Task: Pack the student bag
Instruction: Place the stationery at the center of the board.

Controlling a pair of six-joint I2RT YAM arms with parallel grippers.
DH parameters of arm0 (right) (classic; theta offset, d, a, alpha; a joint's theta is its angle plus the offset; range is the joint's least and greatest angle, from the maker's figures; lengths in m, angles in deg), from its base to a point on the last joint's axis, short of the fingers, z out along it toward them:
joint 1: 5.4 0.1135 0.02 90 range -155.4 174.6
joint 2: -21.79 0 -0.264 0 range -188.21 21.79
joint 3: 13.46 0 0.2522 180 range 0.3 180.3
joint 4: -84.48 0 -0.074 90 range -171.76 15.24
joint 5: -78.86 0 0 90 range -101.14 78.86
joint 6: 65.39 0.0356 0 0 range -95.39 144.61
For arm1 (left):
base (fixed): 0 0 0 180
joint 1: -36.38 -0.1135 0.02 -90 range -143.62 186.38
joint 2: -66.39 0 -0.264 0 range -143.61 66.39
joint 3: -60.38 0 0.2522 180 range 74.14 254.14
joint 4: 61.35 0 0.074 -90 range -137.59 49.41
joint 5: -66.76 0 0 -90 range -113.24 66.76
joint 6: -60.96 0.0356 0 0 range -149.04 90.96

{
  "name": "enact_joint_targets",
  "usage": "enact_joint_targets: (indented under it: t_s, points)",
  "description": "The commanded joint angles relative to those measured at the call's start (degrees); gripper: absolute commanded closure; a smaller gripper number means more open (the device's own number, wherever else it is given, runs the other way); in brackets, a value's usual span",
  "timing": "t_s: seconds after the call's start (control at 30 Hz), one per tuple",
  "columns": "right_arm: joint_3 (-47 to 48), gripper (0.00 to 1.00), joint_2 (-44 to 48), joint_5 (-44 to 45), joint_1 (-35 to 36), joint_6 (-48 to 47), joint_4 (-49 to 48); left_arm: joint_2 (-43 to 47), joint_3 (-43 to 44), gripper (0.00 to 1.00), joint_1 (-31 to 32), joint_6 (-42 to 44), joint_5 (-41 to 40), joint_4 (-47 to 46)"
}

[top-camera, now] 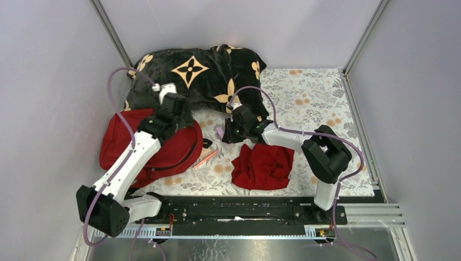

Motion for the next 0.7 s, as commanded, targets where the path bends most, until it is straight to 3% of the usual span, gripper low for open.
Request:
enact_joint_targets:
  t_s: [0.0,0.2,0.37,0.4,0.57,0.67]
  points:
    - [4.2,1.00,-2.3,5.0,-0.5,-1.5,3.3,-4.9,3.3,0.16,7.1,1.0,4.7,-0.5]
    - [6.6,1.00,-5.9,10.5,-0.9,-1.1,5.9,-8.2,1.0,0.08,9.1,-1.0,9.1,-1.0]
    - [8.2,1.00,-9.0,18.3,-1.4,-1.8,8.8,-13.1,-0.1,0.13,9.6,-3.1,7.0,-0.4]
    - [8.3,1.00,-9.7,19.9,-1.7,-1.9,9.8,-13.5,-0.6,0.18,9.6,-3.5,6.1,-0.7]
    - [3.7,1.00,-7.5,24.7,-5.0,-0.6,11.9,-14.8,0.4,0.97,9.5,-5.2,0.8,0.2]
    - [-0.4,1.00,-4.6,26.3,-7.6,0.6,11.9,-12.2,2.3,1.00,8.7,-5.6,0.5,0.6]
